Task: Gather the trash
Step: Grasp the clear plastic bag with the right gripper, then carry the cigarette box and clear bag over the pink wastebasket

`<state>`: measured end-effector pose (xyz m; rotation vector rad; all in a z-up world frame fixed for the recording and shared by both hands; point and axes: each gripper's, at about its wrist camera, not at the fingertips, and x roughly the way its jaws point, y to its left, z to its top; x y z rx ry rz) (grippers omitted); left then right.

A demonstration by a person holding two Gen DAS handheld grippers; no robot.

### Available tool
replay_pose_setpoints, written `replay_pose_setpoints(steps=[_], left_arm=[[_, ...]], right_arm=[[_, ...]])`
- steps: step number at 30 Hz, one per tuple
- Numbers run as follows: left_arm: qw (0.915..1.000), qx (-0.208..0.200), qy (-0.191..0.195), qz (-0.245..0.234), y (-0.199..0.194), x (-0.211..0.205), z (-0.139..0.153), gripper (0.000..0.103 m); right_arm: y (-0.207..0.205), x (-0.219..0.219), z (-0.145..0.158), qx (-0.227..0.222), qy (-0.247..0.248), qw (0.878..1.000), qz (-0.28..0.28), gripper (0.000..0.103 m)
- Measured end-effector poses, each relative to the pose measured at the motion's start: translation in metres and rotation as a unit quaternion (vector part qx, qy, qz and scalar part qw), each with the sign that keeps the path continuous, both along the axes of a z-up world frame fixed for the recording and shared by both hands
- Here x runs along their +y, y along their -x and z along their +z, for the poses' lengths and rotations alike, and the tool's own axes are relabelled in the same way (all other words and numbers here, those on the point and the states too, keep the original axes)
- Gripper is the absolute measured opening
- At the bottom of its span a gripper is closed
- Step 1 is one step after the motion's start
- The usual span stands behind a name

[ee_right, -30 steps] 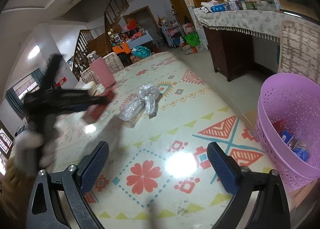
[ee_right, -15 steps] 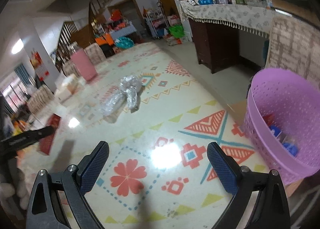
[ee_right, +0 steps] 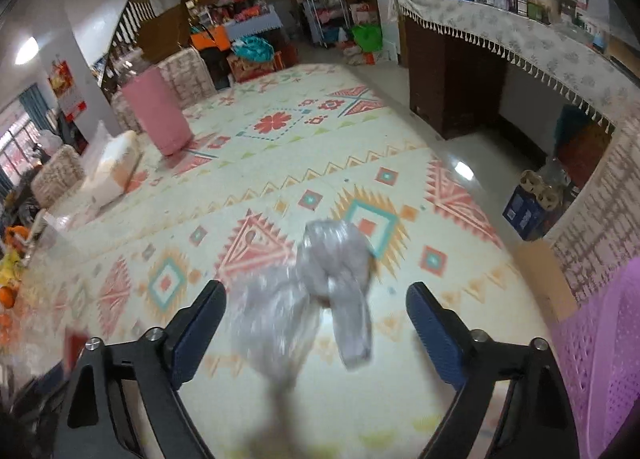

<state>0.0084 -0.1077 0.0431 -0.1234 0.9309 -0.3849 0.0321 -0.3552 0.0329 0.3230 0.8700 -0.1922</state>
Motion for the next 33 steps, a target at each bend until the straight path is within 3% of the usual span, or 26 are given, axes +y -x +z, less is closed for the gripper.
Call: replay_pose_setpoints(steps=[2,7,8,11,18,23,28,33], left_arm=[[1.0,0.003,0.001,0.003,-0.001,0.0,-0.001,0.055],[1.0,0.0,0.001,0.005,0.001,0.0,0.0,0.055],[1.0,-0.001,0.001,0.005,0.001,0.0,0.0,0.055],[1.0,-0.002,-0.002,0.008,0.001,0.0,-0.001,0.055],[0.9997,-0.009,-0.011,0.021,0.001,0.0,-0.003,0.055],[0.9994,-0.013,-0.014,0.029,0.002,0.001,-0.004,0.055],[0.9985,-0.028,-0.026,0.04,0.004,0.001,-0.003,0.055],[0.9969,-0.048,-0.039,0.049,0.007,0.0,0.0,0.055]], right_arm=[[-0.014,0.002,-0.008,0.017,-0.002,1.0,-0.006,0.083],[-0.025,0.001,-0.02,0.036,-0.002,0.999,-0.035,0.075],[-0.024,0.004,-0.02,0.034,0.004,0.999,-0.031,0.061],[-0.019,0.008,-0.016,0.023,0.001,1.0,-0.02,0.046],[0.032,0.03,0.0,-0.014,-0.01,1.0,0.024,0.045],[0.086,0.046,0.002,-0.03,-0.064,0.996,0.053,0.045],[0.134,0.064,0.004,-0.052,-0.066,0.995,0.051,0.045],[0.15,0.069,0.009,-0.063,-0.072,0.994,0.051,0.045]])
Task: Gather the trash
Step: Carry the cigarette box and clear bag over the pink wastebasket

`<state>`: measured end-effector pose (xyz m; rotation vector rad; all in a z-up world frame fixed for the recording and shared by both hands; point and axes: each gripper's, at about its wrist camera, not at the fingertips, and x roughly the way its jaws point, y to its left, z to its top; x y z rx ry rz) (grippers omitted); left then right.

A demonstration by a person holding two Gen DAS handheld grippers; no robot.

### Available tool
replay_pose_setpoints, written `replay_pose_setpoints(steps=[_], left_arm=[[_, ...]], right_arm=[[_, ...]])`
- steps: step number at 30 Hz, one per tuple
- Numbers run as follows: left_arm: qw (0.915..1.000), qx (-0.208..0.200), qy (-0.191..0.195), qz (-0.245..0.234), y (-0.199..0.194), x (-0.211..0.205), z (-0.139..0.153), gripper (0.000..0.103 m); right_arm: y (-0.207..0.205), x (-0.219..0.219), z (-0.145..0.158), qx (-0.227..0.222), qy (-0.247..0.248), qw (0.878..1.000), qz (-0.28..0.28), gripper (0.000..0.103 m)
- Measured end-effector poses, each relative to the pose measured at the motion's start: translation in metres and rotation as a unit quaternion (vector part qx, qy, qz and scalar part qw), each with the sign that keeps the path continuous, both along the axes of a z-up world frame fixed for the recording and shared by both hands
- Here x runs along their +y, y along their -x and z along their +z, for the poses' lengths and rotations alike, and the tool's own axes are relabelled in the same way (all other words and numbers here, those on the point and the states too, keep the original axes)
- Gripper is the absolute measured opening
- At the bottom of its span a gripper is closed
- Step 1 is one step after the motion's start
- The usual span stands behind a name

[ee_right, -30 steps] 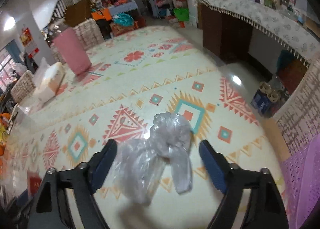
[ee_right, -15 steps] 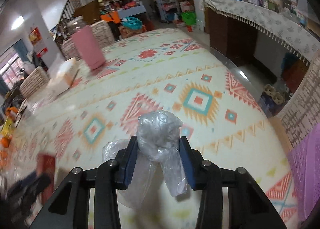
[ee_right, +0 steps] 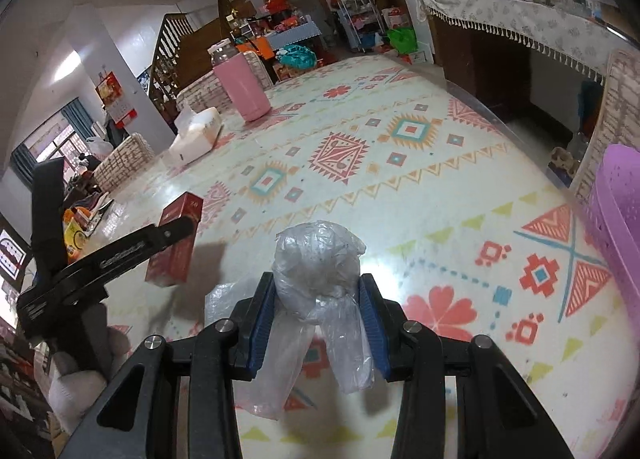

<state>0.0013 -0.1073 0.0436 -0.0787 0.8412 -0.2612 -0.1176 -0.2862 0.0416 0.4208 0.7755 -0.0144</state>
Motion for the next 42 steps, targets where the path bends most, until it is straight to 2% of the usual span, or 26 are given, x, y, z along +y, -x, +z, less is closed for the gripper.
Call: replay_pose_setpoints(steps=[23,35,42], left_arm=[[0.9994,-0.035,-0.01,0.002,0.007,-0.004,0.008,0.055],[0.9991,-0.039,-0.014,0.003,0.008,-0.006,0.009,0.055],[0.9983,-0.053,-0.022,0.006,0.012,-0.008,0.012,0.055]], right_arm=[[0.017,0.011,0.012,-0.024,0.049,0.998,-0.011,0.046],[0.024,0.017,0.022,-0.041,0.091,0.995,-0.015,0.046],[0.025,0.016,0.021,-0.04,0.096,0.994,-0.017,0.046]])
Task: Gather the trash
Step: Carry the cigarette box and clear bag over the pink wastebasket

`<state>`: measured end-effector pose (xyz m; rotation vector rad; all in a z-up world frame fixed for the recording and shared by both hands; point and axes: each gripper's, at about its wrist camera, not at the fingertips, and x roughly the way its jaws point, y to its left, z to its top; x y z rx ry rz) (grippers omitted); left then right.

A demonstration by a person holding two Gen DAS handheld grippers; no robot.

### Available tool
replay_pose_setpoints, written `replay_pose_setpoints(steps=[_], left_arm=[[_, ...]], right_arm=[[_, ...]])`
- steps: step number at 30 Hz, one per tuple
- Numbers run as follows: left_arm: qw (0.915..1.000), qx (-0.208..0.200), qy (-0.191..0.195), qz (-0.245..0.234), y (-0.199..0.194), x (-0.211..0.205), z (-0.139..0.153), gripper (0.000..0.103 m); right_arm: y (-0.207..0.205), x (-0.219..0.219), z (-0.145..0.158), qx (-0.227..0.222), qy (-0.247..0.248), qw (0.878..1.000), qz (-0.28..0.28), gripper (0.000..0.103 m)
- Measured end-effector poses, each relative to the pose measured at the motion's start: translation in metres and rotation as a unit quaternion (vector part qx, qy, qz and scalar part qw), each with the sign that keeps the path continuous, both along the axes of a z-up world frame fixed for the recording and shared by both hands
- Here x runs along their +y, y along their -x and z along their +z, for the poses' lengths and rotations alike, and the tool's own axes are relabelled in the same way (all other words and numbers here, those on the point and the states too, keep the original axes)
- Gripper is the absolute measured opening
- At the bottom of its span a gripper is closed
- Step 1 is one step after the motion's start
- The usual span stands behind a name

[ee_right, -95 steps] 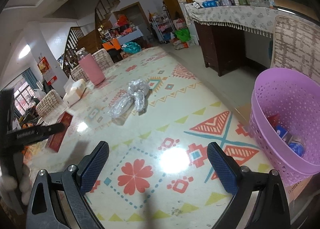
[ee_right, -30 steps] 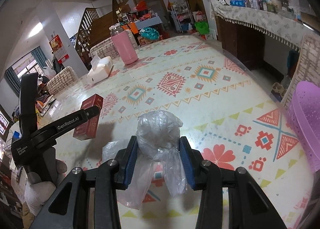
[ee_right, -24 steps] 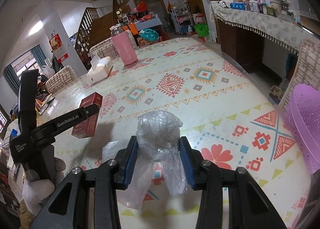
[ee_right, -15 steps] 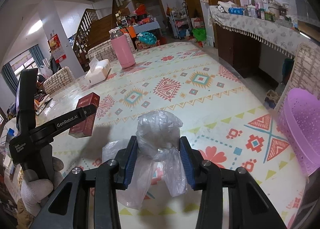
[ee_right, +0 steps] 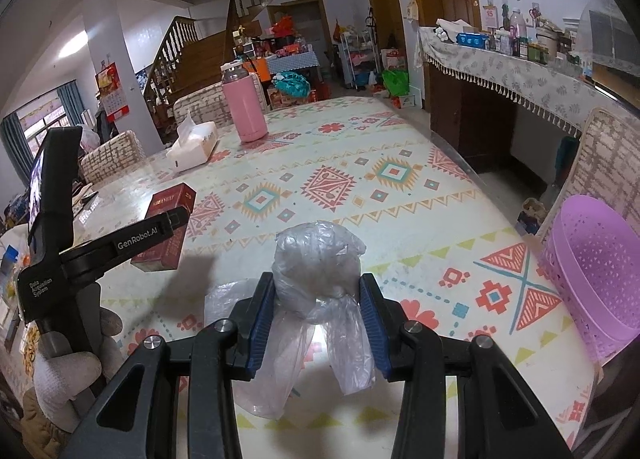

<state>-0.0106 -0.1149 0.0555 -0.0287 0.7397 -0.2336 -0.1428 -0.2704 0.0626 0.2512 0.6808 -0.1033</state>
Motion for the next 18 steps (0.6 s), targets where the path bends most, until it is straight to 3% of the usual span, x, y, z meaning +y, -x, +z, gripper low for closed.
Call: replay_pose_setpoints(steps=[18], left_arm=[[0.9995,-0.022,-0.024,-0.007,0.009,-0.009,0.001,0.055]], right_arm=[[0.02,-0.006,0.012,-0.021,0.04,0.999,-0.015,0.046]])
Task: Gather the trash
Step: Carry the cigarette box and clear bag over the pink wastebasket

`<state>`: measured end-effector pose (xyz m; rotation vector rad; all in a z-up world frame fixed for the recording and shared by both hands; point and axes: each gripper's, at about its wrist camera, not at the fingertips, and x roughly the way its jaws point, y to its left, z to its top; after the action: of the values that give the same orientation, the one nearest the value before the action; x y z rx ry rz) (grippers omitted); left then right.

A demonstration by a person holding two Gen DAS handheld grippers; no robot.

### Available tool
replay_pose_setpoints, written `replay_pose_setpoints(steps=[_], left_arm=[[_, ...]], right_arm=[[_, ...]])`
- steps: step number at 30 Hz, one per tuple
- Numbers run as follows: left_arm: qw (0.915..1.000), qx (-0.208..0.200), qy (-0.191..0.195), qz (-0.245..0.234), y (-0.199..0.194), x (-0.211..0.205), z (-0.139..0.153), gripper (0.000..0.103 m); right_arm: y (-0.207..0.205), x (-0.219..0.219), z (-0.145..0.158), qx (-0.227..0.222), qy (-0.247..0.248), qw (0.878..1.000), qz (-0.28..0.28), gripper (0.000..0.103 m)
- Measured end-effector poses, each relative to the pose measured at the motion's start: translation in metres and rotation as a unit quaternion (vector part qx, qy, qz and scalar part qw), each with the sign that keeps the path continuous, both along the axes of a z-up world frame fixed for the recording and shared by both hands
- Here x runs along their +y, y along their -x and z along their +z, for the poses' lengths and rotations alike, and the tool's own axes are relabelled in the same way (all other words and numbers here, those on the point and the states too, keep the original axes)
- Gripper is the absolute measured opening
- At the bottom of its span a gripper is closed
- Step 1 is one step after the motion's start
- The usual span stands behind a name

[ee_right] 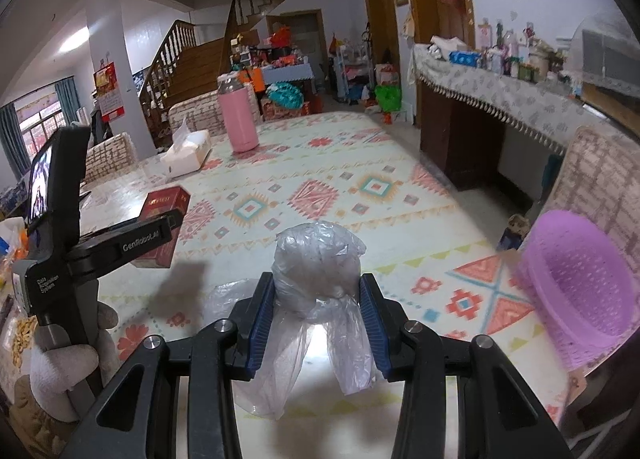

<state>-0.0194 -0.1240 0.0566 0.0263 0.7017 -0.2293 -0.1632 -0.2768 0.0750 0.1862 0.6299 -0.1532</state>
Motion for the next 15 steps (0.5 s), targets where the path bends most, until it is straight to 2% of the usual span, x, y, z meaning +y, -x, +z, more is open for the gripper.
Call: replay_pose_setpoints(steps=[7,15], left_arm=[[0.9997,-0.006,-0.019,-0.015,0.004,-0.011,-0.002,0.055],[0.9981,-0.028,-0.047,-0.028,0.014,-0.027,0.002,0.055]], right_arm=[[0.032,-0.027,0.014,-0.02,0.016,0.999,-0.036,0.047],[0.075,-0.066,0.016,-0.034,0.002,0.996,-0.078,0.047]])
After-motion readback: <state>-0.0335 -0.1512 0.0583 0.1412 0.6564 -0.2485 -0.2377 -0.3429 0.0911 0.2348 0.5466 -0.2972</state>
